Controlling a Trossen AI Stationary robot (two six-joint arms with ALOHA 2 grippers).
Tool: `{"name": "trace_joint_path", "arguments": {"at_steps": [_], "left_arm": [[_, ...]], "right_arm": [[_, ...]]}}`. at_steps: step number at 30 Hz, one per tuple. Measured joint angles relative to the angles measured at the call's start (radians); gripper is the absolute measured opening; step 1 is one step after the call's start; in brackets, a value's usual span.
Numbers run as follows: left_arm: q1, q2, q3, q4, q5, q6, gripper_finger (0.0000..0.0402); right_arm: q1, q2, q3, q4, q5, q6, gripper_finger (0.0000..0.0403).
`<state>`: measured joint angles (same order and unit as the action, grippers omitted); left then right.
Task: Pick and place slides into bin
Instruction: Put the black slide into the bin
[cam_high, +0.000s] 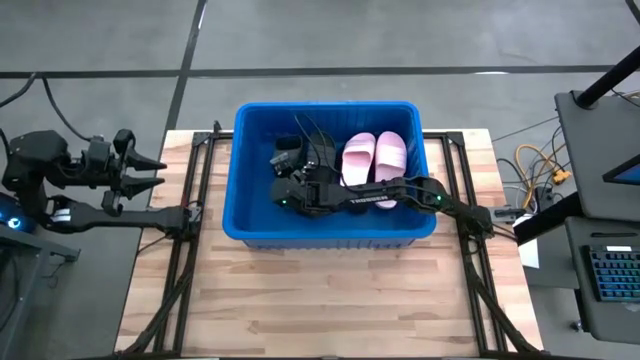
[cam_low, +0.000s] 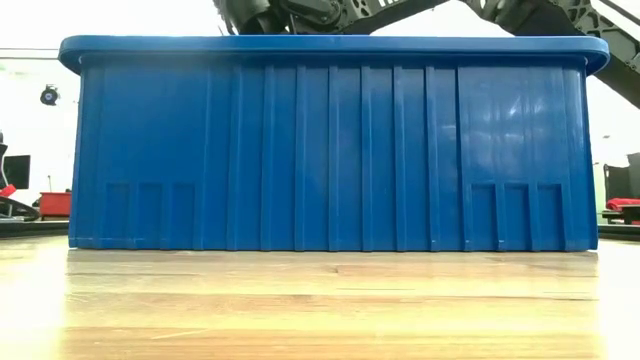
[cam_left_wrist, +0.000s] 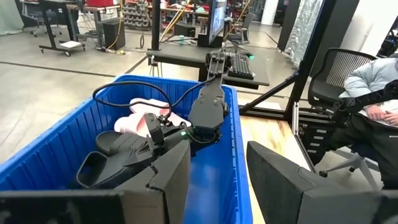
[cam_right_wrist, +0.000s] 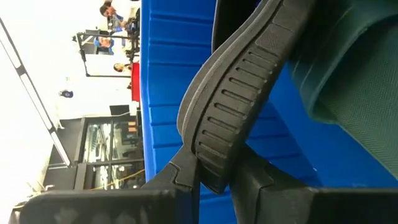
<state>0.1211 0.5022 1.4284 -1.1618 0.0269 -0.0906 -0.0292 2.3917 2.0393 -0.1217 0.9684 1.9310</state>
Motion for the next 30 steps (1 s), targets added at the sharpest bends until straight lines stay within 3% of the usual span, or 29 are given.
{"name": "trace_joint_path", "arguments": {"at_steps": [15,24,30], "left_arm": [[0.0,-0.027,-0.045,0.002,0.0,-0.008,0.0144],[0.0,-0.027,-0.045,0.002,0.0,-0.008,0.0144],[0.0,-0.027,-0.045,0.002,0.005,-0.008,0.0144]], "right_arm": [[-0.002,-0.002,-0.044,0.002,-0.049,0.105,0.0048],[-0.005,-0.002,-0.048,-0.002,-0.067,0.129,0.0161],[-0.011,-0.002,-0.049,-0.033,-0.14,0.198,0.02]]}}
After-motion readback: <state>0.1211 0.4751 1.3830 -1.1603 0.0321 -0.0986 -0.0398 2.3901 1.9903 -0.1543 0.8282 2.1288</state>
